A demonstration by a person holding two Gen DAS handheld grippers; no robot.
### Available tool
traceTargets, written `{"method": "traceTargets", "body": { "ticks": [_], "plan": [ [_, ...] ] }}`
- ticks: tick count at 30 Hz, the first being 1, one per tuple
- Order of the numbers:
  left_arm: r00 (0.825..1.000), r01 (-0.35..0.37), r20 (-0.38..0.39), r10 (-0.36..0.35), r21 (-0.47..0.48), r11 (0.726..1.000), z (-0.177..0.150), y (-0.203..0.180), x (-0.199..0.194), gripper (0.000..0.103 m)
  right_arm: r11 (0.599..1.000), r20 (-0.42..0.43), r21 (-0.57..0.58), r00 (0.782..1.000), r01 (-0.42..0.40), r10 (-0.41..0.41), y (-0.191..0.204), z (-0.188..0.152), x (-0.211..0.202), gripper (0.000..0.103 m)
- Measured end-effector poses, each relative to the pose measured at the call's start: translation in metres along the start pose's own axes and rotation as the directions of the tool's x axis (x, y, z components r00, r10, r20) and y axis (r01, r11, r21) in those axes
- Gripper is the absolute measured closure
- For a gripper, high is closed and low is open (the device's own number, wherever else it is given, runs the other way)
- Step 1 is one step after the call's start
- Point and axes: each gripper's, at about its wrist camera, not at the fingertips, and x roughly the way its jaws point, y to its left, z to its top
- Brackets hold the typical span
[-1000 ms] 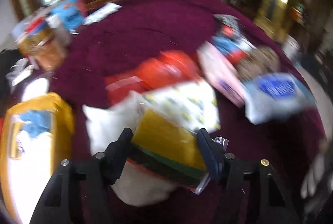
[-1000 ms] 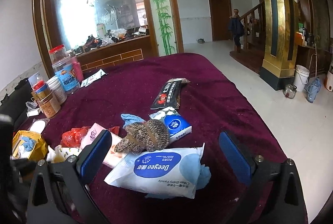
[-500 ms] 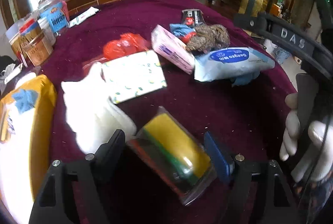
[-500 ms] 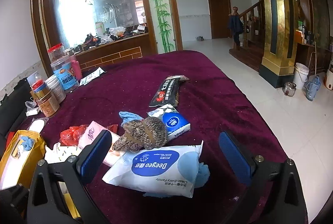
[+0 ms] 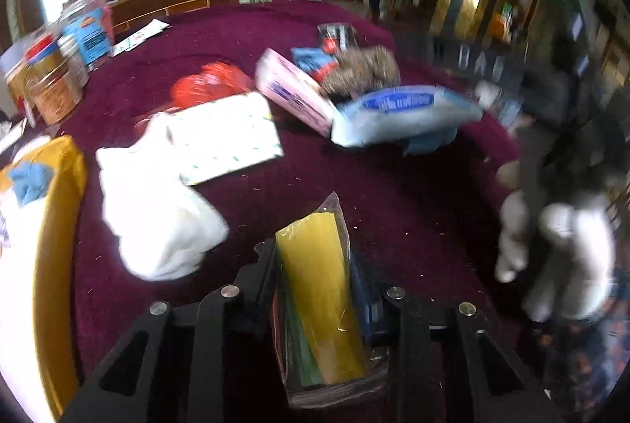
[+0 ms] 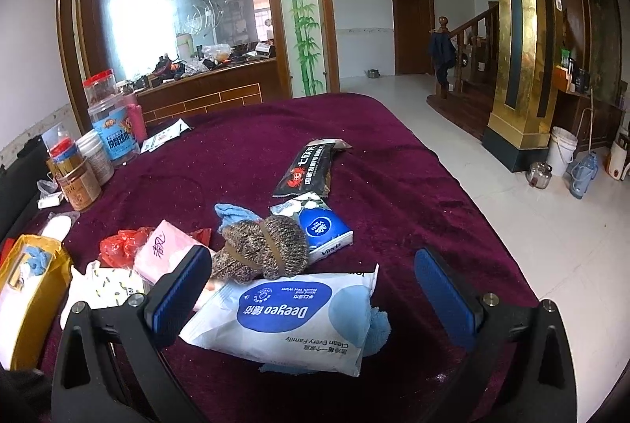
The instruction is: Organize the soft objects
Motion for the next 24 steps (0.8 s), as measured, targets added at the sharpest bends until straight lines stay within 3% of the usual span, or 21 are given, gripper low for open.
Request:
{"method": "traceTargets", "body": {
  "ticks": [7,11,15,18,24],
  "plan": [
    [0.988,0.097,0.137,-0.075,-0.159,0.983,-0.011,0.054,-0.071,0.068,0.996,0.012,-0.068,0.998,-0.055,0.056,0.015,-0.003,-0.003,0.001],
    [0.977,0.077,0.212,-0.031,-0.217,0.973,-0.023,0.084,-0.113,0.068,0.992,-0.036,-0.099,0.996,-0.081,0.078,0.029,-0.004,-0.002,0.001],
    [0.972,0.027,0.232,0.035,-0.256,0.966,-0.037,0.112,-0.137,0.068,0.961,-0.099,-0.086,0.962,-0.264,0.256,0.058,-0.005,-0.029,0.001],
    [0.971,0.023,0.235,0.051,-0.302,0.953,-0.045,0.134,-0.142,0.068,0.911,-0.185,-0.164,0.919,-0.379,0.349,0.103,-0.010,-0.041,0.001],
    [0.967,0.035,0.248,0.058,-0.354,0.935,-0.062,0.157,-0.151,0.068,0.860,-0.323,-0.244,0.874,-0.448,0.363,0.173,-0.032,-0.024,0.002]
  ]
}}
